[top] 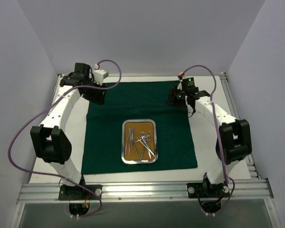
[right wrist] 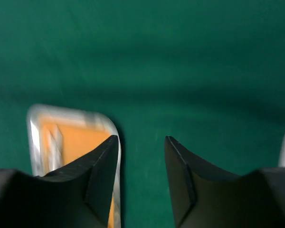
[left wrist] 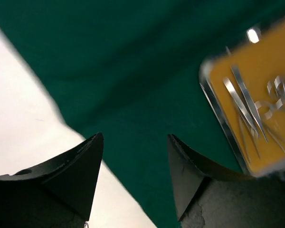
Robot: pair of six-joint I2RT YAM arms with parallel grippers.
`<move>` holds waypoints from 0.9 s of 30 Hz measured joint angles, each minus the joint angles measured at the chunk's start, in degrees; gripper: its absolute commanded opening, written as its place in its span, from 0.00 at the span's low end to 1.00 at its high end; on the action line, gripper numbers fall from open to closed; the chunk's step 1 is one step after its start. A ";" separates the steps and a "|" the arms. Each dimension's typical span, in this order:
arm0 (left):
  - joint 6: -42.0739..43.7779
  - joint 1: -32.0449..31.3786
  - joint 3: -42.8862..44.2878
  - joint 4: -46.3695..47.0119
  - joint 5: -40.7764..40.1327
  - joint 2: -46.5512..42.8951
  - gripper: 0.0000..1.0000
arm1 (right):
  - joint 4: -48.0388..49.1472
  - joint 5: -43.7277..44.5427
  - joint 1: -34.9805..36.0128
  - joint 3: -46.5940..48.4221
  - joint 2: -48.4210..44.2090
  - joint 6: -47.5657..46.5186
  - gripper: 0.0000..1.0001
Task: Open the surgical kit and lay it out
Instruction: Move the container from the surgical kit.
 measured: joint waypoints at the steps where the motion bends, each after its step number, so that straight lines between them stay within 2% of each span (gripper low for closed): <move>1: -0.11 -1.27 -4.57 0.68 1.16 -1.40 0.65 | 0.24 -0.83 1.36 -3.32 0.13 0.46 0.38; 6: -2.38 -7.45 -21.55 1.62 6.03 0.87 0.66 | 0.13 -3.50 9.55 -12.68 1.49 2.54 0.38; 9: -4.07 -8.57 -26.56 2.10 7.58 1.49 0.66 | 3.32 -4.96 13.51 -15.61 1.49 4.44 0.36; 19: -8.22 -8.94 -28.70 8.83 12.00 2.78 0.63 | 7.87 -5.01 13.25 -22.36 1.53 8.20 0.33; 27: -9.64 -12.22 -30.23 11.17 13.90 3.87 0.58 | 12.74 -6.95 13.27 -24.76 1.49 9.97 0.27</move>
